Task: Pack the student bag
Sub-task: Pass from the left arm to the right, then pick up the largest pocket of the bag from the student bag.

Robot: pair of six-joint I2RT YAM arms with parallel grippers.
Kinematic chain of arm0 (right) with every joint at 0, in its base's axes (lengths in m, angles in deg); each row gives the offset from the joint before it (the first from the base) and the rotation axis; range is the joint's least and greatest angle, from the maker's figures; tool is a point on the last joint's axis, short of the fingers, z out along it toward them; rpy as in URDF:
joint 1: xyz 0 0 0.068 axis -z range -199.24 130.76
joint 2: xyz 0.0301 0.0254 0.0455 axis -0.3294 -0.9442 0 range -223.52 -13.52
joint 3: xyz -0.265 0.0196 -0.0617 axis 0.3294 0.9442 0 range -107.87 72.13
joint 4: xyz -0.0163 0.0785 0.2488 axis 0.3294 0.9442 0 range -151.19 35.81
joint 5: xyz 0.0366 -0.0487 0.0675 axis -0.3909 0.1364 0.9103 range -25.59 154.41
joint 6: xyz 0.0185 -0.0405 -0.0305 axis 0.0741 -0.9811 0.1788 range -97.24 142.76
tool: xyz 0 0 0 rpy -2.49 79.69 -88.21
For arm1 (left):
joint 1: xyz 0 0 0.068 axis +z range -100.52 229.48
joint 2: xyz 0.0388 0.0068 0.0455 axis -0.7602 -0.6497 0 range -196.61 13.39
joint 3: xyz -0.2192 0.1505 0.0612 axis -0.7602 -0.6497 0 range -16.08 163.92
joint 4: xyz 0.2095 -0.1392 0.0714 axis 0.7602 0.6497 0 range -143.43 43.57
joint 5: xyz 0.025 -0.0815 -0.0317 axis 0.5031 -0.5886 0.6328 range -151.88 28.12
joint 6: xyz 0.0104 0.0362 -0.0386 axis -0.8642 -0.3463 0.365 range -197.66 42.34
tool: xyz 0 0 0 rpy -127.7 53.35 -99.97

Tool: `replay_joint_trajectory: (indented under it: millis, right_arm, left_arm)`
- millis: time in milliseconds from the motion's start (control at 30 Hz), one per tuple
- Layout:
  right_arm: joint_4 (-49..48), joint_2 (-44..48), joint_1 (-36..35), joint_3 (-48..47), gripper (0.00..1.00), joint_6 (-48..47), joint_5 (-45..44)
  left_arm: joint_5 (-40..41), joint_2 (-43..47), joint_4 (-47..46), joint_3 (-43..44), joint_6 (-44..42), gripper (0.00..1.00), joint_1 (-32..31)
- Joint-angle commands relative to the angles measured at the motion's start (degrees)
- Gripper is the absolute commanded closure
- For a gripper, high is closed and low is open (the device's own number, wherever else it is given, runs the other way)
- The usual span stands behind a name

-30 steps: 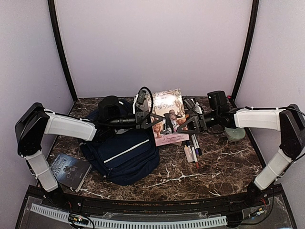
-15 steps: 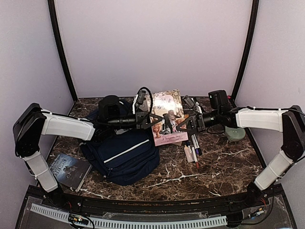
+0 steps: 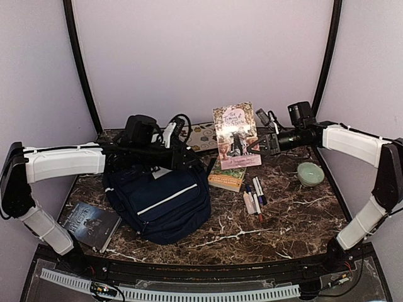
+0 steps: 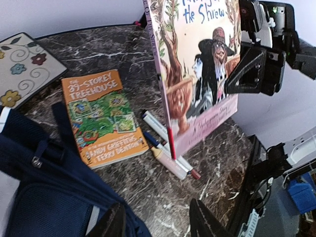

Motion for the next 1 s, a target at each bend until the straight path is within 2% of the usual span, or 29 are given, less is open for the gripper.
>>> replay_joint_trajectory:
  millis: [0, 100, 233, 433, 600, 733, 967]
  right_arm:
    - [9.91, 3.61, 1.31, 0.56, 1.0, -8.6, -10.95]
    - [9.73, 8.61, 1.35, 3.19, 1.0, -12.25, -16.02]
    - [9.16, 12.48, 1.74, 5.67, 1.0, -13.88, -16.18]
    - [10.8, 13.56, 1.82, 4.59, 1.0, -13.75, -14.79]
    - [11.93, 14.27, 1.75, 5.28, 1.0, -13.74, -13.47]
    - [12.21, 14.65, 1.76, 7.26, 1.0, -14.52, -12.51]
    - [11.93, 15.16, 1.77, 7.39, 1.0, -13.83, -10.87]
  left_arm:
    - [8.85, 4.67, 21.88, 0.37, -9.57, 0.53, -0.53]
    - [12.2, 6.76, 23.28, -3.36, -12.67, 0.53, -2.25]
    - [18.5, 6.32, 26.65, -3.89, -17.03, 0.52, -7.45]
    - [19.12, -1.23, 29.07, 3.27, -16.33, 0.56, -10.19]
    - [15.48, -11.17, 31.29, 9.79, -16.52, 0.6, -10.88]
    - [20.13, -17.93, 36.1, 15.83, -15.47, 0.57, -12.43]
    - [24.37, -24.07, 41.56, 21.09, -14.06, 0.56, -14.23]
